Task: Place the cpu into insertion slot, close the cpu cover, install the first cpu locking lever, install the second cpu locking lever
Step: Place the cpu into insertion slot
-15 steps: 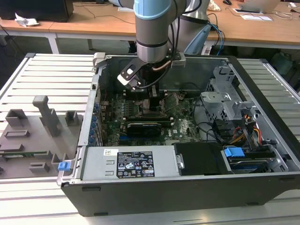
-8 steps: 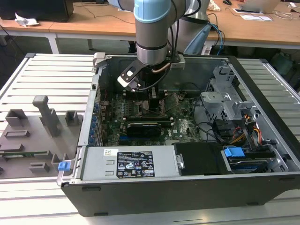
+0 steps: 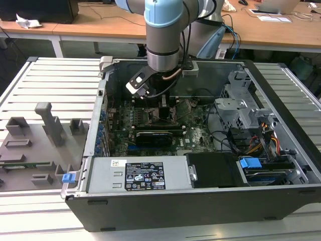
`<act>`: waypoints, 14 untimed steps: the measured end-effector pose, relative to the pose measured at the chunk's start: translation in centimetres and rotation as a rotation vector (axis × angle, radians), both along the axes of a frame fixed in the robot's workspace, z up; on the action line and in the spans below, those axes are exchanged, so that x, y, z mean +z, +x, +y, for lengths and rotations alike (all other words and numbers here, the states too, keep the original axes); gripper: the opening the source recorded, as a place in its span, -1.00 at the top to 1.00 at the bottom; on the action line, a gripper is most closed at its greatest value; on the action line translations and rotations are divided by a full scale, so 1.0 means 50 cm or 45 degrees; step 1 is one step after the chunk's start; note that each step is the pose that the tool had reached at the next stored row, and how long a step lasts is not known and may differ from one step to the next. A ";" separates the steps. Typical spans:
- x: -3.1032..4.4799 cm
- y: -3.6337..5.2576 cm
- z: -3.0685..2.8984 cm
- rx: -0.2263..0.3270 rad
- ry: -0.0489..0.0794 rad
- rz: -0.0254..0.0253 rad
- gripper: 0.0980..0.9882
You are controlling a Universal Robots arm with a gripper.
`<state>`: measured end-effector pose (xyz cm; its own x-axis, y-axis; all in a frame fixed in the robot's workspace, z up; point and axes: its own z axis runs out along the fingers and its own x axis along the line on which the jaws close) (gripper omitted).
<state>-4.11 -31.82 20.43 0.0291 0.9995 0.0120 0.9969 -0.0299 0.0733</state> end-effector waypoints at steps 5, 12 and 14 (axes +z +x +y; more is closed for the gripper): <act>-0.010 0.000 0.003 0.000 -0.002 0.0015 0.00; -0.011 0.000 0.004 0.000 -0.003 0.0015 0.00; -0.011 0.000 0.003 0.000 -0.006 0.0015 -0.16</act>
